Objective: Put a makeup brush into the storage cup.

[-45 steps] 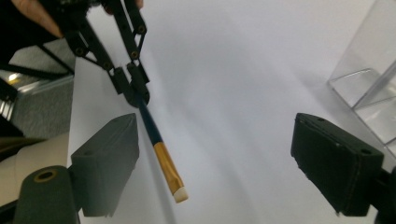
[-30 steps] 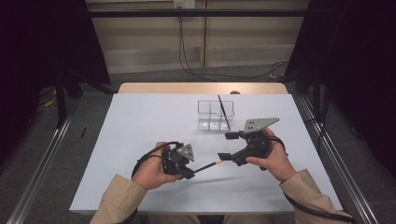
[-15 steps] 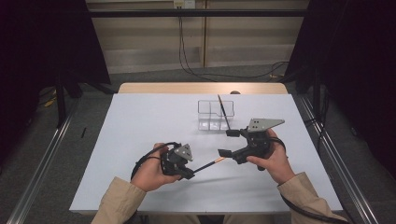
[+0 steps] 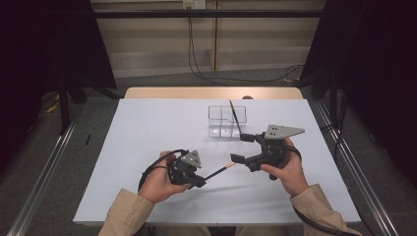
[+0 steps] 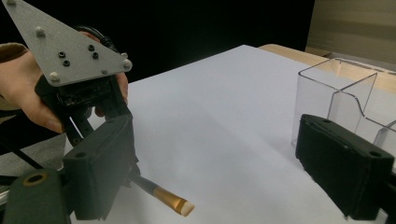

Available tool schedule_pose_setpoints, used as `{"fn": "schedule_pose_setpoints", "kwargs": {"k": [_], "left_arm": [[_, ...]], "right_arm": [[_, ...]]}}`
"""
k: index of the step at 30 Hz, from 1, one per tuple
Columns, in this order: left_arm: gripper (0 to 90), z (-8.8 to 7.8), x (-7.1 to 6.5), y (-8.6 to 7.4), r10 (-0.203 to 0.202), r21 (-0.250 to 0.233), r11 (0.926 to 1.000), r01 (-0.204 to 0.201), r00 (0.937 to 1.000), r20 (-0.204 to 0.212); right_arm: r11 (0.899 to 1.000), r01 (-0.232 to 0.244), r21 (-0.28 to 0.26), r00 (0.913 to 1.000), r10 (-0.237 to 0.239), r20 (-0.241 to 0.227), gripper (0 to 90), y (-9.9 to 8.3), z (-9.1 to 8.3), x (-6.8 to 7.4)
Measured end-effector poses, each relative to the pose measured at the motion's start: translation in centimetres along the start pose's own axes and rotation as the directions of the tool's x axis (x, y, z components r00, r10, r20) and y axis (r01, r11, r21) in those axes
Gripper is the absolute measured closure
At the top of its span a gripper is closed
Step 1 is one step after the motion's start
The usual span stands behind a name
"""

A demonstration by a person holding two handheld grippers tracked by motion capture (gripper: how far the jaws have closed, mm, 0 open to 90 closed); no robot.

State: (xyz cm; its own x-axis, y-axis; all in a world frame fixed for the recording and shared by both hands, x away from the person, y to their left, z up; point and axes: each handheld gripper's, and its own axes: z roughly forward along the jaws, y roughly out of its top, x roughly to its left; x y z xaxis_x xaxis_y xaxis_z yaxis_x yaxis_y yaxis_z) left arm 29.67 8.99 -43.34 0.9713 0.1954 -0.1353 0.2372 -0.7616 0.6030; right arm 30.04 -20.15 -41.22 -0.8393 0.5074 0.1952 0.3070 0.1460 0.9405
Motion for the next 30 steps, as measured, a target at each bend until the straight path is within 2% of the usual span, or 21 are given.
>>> {"fn": "schedule_pose_setpoints", "kwargs": {"k": [7, 10, 13, 15, 17, 19, 20, 22, 27, 28, 30], "left_arm": [[85.8, 0.1, 0.0, -0.3, -0.029, -0.038, 0.9989, 0.028, 0.9994, -0.017], [85.8, 0.1, -0.1, -0.5, -0.043, -0.064, 0.9971, 0.042, 0.9988, -0.021], [85.8, 0.2, -0.1, -0.7, -0.064, -0.109, 0.9921, 0.061, 0.9977, -0.024], [85.8, 0.3, 0.0, -0.7, -0.075, -0.136, 0.9883, 0.071, 0.9969, -0.026], [85.8, 0.4, -0.1, -0.7, -0.1, -0.169, 0.981, 0.095, 0.9948, -0.021], [85.8, 0.4, -0.1, -0.7, -0.102, -0.181, 0.9787, 0.098, 0.9946, -0.017], [85.8, 0.5, -0.1, -0.7, -0.116, -0.203, 0.9728, 0.112, 0.9931, -0.011], [85.8, 0.6, -0.1, -0.6, -0.105, -0.208, 0.9729, 0.101, 0.9945, -0.008], [85.8, 0.9, -0.2, -0.5, -0.126, -0.27, 0.9547, 0.124, 0.992, 0.012], [85.8, 1.0, -0.2, -0.4, -0.121, -0.273, 0.9544, 0.12, 0.9925, 0.011], [85.8, 1.2, -0.2, -0.3, -0.131, -0.294, 0.9469, 0.129, 0.9912, 0.012]], "right_arm": [[1.0, -0.001, 0.0, 1.0, 0.001, -0.002, 11.4, 0.0, 0.1, 0.0], [1.0, -0.004, -0.003, 1.0, 0.004, -0.007, 11.4, -0.1, 0.2, 0.1], [1.0, -0.007, -0.005, 0.9999, 0.007, -0.008, 11.2, -0.2, 0.3, 0.0], [1.0, -0.008, -0.004, 0.9999, 0.008, -0.012, 11.2, -0.2, 0.3, 0.0], [1.0, -0.005, 0.0, 0.9999, 0.005, -0.01, 11.3, -0.1, 0.3, 0.1], [1.0, -0.005, -0.001, 0.9999, 0.005, -0.016, 11.2, -0.1, 0.4, 0.1], [1.0, -0.005, -0.003, 0.9999, 0.005, -0.015, 11.2, -0.1, 0.4, 0.1], [1.0, -0.008, -0.006, 0.9998, 0.008, -0.019, 11.3, 0.0, 0.4, 0.2], [1.0, -0.011, -0.01, 0.9997, 0.01, -0.023, 11.4, 0.0, 0.5, 0.2], [1.0, -0.012, -0.013, 0.9997, 0.012, -0.023, 11.4, 0.0, 0.5, 0.2], [1.0, -0.013, -0.015, 0.9996, 0.012, -0.025, 11.5, 0.1, 0.5, 0.2]]}}
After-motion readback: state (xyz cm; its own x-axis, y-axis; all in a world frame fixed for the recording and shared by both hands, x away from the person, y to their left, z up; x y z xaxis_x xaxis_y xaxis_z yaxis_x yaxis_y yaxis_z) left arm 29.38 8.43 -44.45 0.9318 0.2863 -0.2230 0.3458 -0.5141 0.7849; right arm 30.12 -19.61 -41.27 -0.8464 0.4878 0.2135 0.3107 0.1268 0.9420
